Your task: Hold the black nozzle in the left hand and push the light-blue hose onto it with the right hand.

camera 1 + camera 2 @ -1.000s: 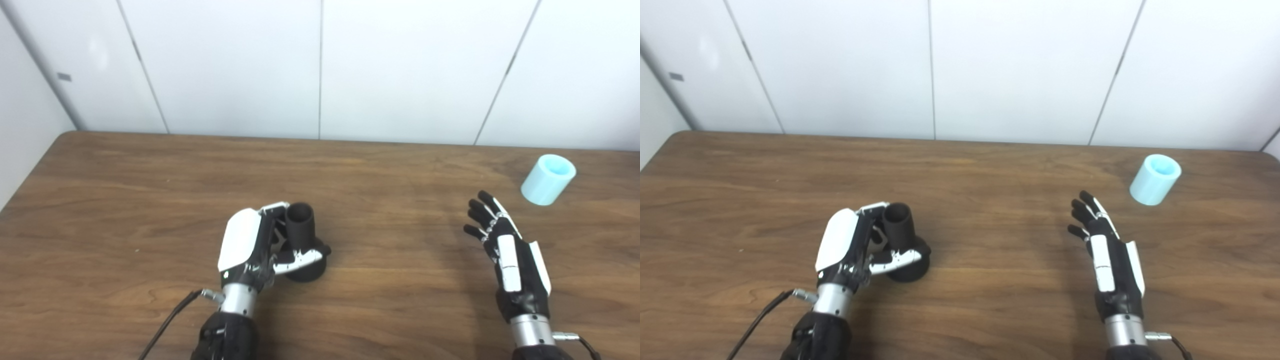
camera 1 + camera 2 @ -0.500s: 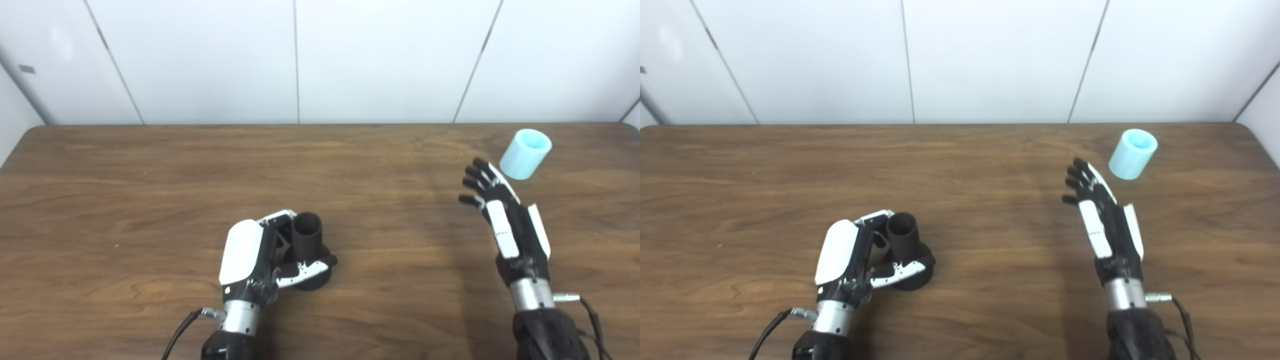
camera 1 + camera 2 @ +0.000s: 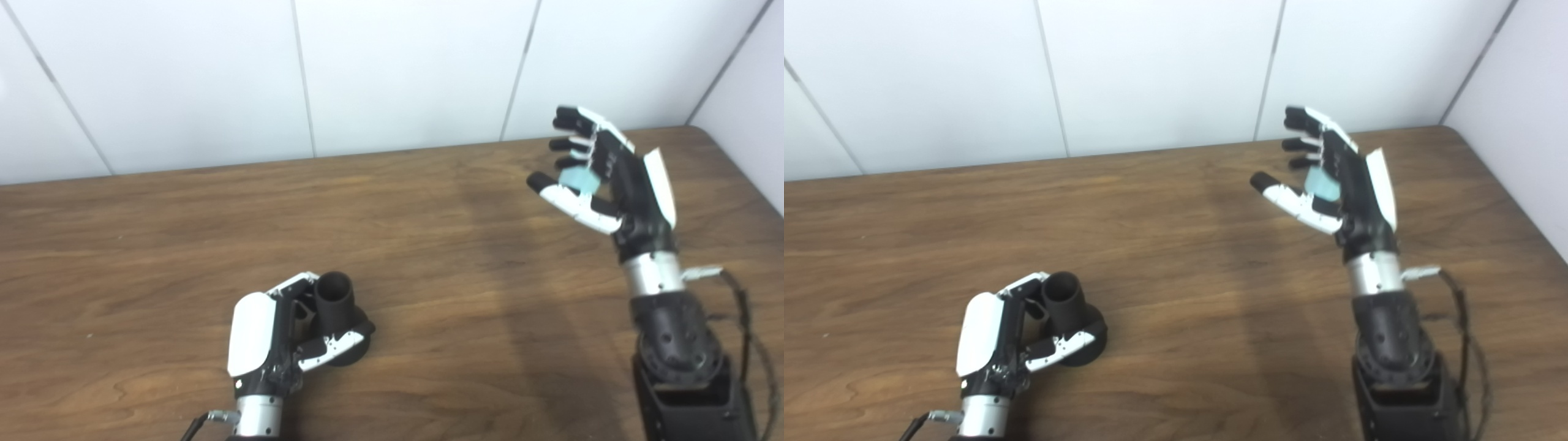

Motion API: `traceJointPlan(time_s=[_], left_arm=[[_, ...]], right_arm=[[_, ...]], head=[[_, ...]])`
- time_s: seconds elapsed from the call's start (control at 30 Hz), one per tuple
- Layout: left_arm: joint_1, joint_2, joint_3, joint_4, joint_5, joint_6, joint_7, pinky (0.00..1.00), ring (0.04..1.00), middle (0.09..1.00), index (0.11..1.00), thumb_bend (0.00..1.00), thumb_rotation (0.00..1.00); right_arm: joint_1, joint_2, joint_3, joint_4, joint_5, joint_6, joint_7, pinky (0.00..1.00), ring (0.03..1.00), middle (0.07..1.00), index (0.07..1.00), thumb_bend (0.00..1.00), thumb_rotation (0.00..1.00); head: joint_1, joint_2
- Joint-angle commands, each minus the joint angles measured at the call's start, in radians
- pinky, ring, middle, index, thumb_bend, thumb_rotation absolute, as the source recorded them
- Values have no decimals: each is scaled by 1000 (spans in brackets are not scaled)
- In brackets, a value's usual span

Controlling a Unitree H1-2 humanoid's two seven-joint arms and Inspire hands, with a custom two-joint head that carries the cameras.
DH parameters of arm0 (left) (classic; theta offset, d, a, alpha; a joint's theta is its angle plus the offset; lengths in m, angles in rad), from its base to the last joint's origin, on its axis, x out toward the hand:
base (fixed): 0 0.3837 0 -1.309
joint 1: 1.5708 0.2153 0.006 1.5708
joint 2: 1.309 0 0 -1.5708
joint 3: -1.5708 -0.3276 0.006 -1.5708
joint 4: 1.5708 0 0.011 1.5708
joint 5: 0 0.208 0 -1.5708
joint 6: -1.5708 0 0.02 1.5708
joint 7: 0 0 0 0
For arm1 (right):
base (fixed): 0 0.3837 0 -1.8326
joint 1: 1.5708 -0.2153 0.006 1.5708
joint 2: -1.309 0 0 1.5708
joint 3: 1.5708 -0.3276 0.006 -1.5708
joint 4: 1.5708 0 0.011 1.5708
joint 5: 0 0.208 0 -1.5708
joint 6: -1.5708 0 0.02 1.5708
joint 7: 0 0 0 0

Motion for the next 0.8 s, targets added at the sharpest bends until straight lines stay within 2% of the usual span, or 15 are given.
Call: traceJointPlan(time_s=[0.0, 0.07, 0.1, 0.13, 0.2, 0.3, 0.43, 0.57, 0.67, 0.77], left_arm=[[40, 30, 3, 59, 7, -6, -10, 401, 460, 484, 485, 524, 0], [44, 34, 10, 59, 0, -3, -16, 405, 465, 492, 483, 524, 0], [45, 36, 14, 57, -3, 1, -21, 408, 468, 494, 482, 523, 0], [46, 37, 17, 55, -4, 4, -26, 407, 469, 497, 481, 523, 0], [45, 42, 22, 59, -11, 2, -32, 394, 461, 495, 482, 523, 0], [42, 45, 29, 65, -23, -1, -40, 390, 459, 492, 482, 523, 0], [37, 47, 32, 69, -34, -10, -39, 392, 457, 484, 485, 524, 0], [37, 47, 32, 62, -31, 1, -47, 390, 456, 476, 486, 524, 0], [39, 50, 31, 53, -26, 9, -56, 380, 449, 471, 488, 525, 0], [40, 52, 31, 52, -26, 4, -55, 392, 455, 480, 486, 524, 0]], right_arm=[[-52, -25, 9, -44, -89, 41, 11, 549, 552, 772, 791, 624, 300], [-81, -60, 20, -37, -141, 76, 37, 494, 536, 787, 793, 653, 185], [-99, -89, 30, -27, -182, 98, 62, 495, 567, 794, 793, 659, 157], [-115, -122, 42, -16, -220, 118, 93, 576, 660, 796, 787, 683, 149], [-153, -210, 82, 10, -314, 157, 183, 641, 760, 795, 785, 726, 143], [-219, -313, 128, 70, -402, 183, 298, 695, 808, 803, 784, 814, 150], [-299, -385, 158, 165, -439, 186, 379, 780, 881, 830, 773, 868, 128], [-379, -455, 209, 276, -486, 175, 449, 806, 927, 845, 794, 895, 128], [-435, -486, 249, 343, -522, 180, 509, 862, 956, 879, 817, 921, 155], [-474, -502, 279, 397, -537, 169, 534, 890, 969, 889, 818, 929, 148]], head=[[-21, -7], [-38, -14], [-46, -18], [-51, -19], [-66, -28], [-84, -39], [-105, -49], [-117, -53], [-117, -53], [-115, -53]])
